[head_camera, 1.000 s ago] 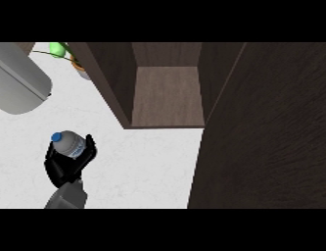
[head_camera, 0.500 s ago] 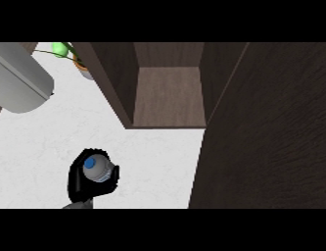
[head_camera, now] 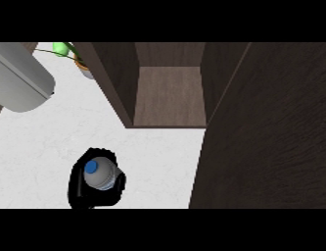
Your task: Pick up the bottled water, place it into the cabinet and close the cabinet
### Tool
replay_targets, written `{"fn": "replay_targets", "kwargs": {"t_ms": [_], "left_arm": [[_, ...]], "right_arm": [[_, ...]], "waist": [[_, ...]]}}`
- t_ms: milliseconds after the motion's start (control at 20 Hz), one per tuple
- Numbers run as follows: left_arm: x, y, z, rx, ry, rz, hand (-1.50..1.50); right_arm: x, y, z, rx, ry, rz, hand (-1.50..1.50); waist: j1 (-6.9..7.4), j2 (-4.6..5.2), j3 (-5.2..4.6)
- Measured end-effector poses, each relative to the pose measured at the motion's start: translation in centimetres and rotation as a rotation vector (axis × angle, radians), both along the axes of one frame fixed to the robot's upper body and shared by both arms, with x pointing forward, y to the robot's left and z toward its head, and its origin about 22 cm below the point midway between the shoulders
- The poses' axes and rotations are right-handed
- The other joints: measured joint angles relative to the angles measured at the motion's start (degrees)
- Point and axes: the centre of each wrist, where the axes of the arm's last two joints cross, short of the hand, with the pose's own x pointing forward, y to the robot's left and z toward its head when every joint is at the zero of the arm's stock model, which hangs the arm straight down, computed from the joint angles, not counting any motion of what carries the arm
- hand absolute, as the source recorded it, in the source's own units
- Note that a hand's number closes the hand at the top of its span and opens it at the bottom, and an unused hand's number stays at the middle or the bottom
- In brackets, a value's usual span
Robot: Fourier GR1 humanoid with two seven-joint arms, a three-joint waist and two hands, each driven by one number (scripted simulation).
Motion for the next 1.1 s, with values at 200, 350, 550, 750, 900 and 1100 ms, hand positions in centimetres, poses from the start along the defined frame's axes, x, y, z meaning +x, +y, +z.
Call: {"fn": "replay_targets", "kwargs": {"t_ms": [200, 350, 550, 750, 900, 1100], "left_arm": [[0.6, -1.5, 2.6, 0.012, -0.022, -0.007, 1.5], [1.1, -2.4, 4.3, 0.029, -0.038, -0.015, 1.5], [2.2, -3.5, 6.9, 0.047, -0.061, -0.017, 1.5], [3.2, -5.3, 9.0, 0.055, -0.055, -0.032, 1.5], [4.5, -6.4, 10.6, 0.074, -0.065, -0.028, 1.5], [6.5, -8.0, 12.4, 0.085, -0.082, -0.014, 1.5]], "right_arm": [[-0.1, -0.1, 0.0, -0.013, 0.002, 0.005, -1.5], [-0.3, -0.2, -0.1, -0.012, -0.004, 0.004, -1.5], [-0.4, -0.4, -0.2, -0.017, -0.001, -0.005, -1.5], [-0.3, -0.5, -0.2, -0.017, -0.007, -0.009, -1.5], [-0.1, -0.5, -0.1, -0.013, -0.014, -0.007, -1.5], [-0.4, -0.1, -0.1, 0.004, -0.006, 0.003, -1.5]], "waist": [[-0.2, 0.06, -0.02], [-0.33, 0.07, -0.02], [-0.42, 0.1, -0.02], [-0.5, 0.15, -0.02], [-0.58, 0.16, -0.03], [-0.83, 0.19, -0.04]]}}
